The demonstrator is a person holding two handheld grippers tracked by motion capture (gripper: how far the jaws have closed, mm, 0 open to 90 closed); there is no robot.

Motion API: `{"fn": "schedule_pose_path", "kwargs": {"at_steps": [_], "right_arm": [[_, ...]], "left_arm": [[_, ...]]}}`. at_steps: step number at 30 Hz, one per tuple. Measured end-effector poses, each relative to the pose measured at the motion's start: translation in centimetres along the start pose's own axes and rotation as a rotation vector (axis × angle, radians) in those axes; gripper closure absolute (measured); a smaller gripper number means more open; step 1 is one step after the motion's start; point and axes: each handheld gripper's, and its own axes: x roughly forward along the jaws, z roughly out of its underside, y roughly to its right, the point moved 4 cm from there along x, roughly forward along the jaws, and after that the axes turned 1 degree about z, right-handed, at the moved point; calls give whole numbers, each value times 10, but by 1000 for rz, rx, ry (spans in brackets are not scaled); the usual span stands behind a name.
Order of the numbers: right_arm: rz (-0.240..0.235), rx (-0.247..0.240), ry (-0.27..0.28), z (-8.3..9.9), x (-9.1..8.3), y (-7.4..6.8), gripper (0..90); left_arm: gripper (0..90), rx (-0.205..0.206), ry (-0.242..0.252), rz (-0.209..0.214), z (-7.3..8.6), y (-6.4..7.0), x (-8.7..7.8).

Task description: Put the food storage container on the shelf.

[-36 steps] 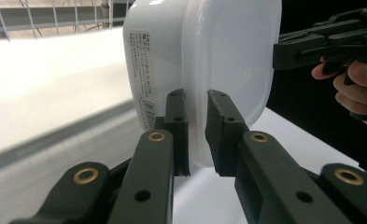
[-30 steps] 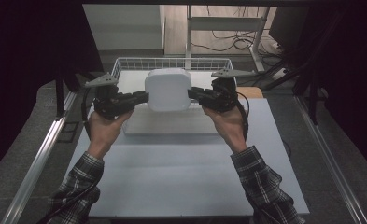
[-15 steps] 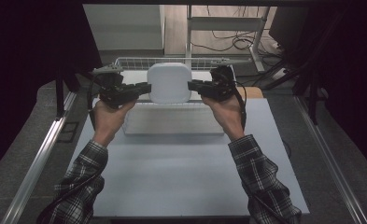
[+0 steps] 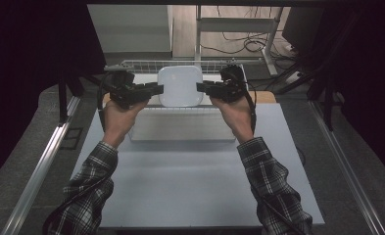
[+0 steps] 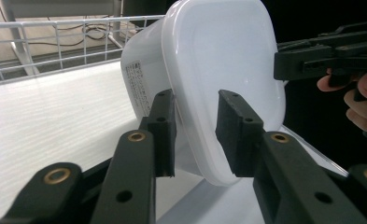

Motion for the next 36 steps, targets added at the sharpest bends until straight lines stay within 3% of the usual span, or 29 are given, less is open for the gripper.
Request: {"fn": "schedule_pose_path", "kwargs": {"at_steps": [10,14,16,20,24,32,34,35,36], "right_arm": [[21,2,-9,-6,11,4,596],[16,12,-21,-8,16,7,557],[47,-9,-22,-9,18,8,537],[106,-35,-21,-11,24,8,508],[131,-36,-13,-12,27,9,525],[127,-13,-1,-12,30,11,531],[132,-13,3,-13,29,11,524],[137,-18,4,-13,29,10,509],[137,-18,4,-13,29,10,509]], "left_arm": [[597,-7,-13,-15,-4,-6,11],[589,-41,-13,0,-6,-11,15],[558,-54,-18,-8,-7,-13,18],[476,-18,-1,-88,-9,-20,21],[464,-17,-1,-100,-13,-25,27],[456,5,-1,-120,-16,-27,30],[439,40,-2,-159,-17,-24,29],[410,93,9,-183,-20,-19,27],[383,93,9,-183,-20,-19,27]]}}
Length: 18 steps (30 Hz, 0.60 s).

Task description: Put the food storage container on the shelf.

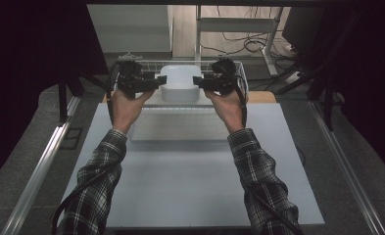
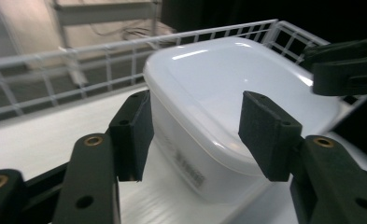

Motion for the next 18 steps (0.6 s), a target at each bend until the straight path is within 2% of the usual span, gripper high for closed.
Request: {"fn": "schedule_pose_path", "kwargs": {"at_steps": [1,4,5,7,8,9,10,11,13,18], "right_arm": [[-10,0,14,0,-2,0,461],[-32,-14,39,2,-6,-1,350],[-32,-14,39,2,-6,-1,350],[-65,-36,40,6,-7,-2,221],[-65,-36,40,6,-7,-2,221],[-63,-59,40,11,-7,-4,144],[-63,-59,40,11,-7,-4,144],[-56,-92,37,16,-8,-6,106],[-55,-109,21,21,-10,-7,74],[-75,-115,16,31,-13,-8,45]], "left_arm": [[364,17,22,24,-2,4,-5],[287,16,14,46,-2,6,-8],[287,11,9,67,0,7,-8],[223,11,8,102,6,9,-11],[189,11,8,102,6,9,-11],[154,7,1,113,9,10,-11],[154,4,-7,120,12,11,-11],[104,2,-12,124,15,12,-11],[76,8,-29,150,24,14,-13],[63,10,-43,162,34,17,-15]]}}
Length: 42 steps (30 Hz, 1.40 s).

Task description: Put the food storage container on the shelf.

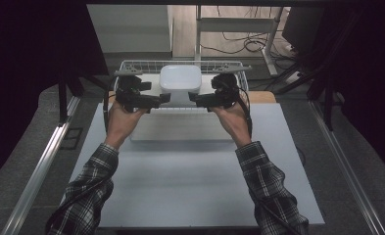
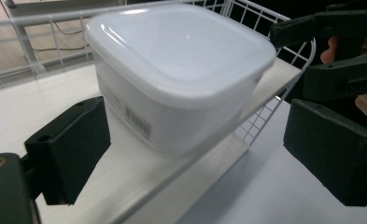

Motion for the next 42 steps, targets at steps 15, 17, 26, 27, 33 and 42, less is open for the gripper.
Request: {"fn": "schedule_pose_path", "kwargs": {"at_steps": [15,17,26,27,33,42], "right_arm": [[-35,-42,-19,26,-5,-4,22],[-36,-42,-19,27,-5,-4,22],[-57,-73,-23,38,-8,-11,23],[-57,-73,-23,38,-8,-11,23],[-69,-88,-26,43,-14,-17,23],[-81,-102,-29,50,-17,-21,23]], "left_arm": [[40,49,-3,-3,33,6,-8],[39,51,-5,0,35,7,-10],[28,69,-6,26,50,14,-12],[28,74,-8,28,52,15,-12],[20,86,-23,41,62,20,-11],[19,97,-34,48,71,28,-14]]}}
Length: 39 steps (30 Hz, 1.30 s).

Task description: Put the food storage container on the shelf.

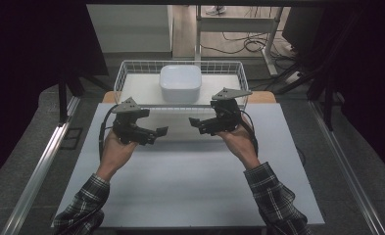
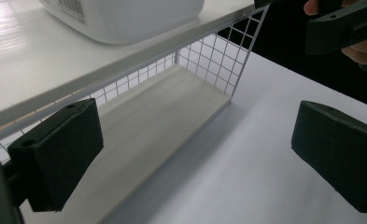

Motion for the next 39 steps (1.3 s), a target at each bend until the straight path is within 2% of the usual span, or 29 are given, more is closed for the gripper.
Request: {"fn": "schedule_pose_path", "kwargs": {"at_steps": [9,25,34,39], "right_arm": [[-10,-23,-6,10,-4,-9,17],[-24,-27,-19,34,-4,-15,8],[-28,-29,-20,52,-4,-20,8],[-25,-27,-17,61,-5,-22,8]], "left_arm": [[18,8,-28,-5,14,6,4],[10,-10,-52,30,44,21,14],[7,-2,-58,11,60,28,14],[6,-11,-70,11,70,30,16]]}}
